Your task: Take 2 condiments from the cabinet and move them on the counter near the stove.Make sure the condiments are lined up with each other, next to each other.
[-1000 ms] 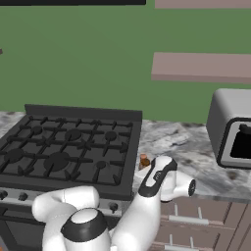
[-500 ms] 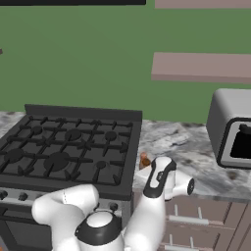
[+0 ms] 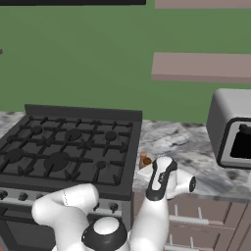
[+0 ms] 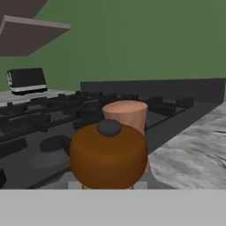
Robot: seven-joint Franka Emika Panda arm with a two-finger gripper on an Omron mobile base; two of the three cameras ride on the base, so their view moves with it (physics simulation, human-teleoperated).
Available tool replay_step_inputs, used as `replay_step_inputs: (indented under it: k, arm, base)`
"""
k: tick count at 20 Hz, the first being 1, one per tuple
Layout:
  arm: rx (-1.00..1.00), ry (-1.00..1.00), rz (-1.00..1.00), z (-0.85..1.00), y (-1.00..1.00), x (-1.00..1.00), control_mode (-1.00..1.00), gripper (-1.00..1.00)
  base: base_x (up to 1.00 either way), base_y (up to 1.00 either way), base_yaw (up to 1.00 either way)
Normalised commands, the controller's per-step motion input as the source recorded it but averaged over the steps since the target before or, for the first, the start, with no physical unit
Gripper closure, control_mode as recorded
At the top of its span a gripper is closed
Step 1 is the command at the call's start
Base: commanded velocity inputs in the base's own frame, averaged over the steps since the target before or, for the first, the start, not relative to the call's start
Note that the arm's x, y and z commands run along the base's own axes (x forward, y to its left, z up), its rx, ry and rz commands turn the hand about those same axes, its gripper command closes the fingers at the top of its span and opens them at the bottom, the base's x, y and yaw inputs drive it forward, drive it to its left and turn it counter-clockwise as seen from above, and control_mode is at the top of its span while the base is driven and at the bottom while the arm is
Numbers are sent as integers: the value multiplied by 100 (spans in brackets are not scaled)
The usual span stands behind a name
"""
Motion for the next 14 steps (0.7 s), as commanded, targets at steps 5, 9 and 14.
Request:
replay_step_inputs:
  k: [5,9,14]
  arm:
    - [0,0,0,0,0,0,-100,100]
    - [0,0,0,0,0,0,-100,-100]
    - [0,0,0,0,0,0,-100,-100]
  base:
    - [0,0,0]
    - [0,0,0]
    - [0,0,0]
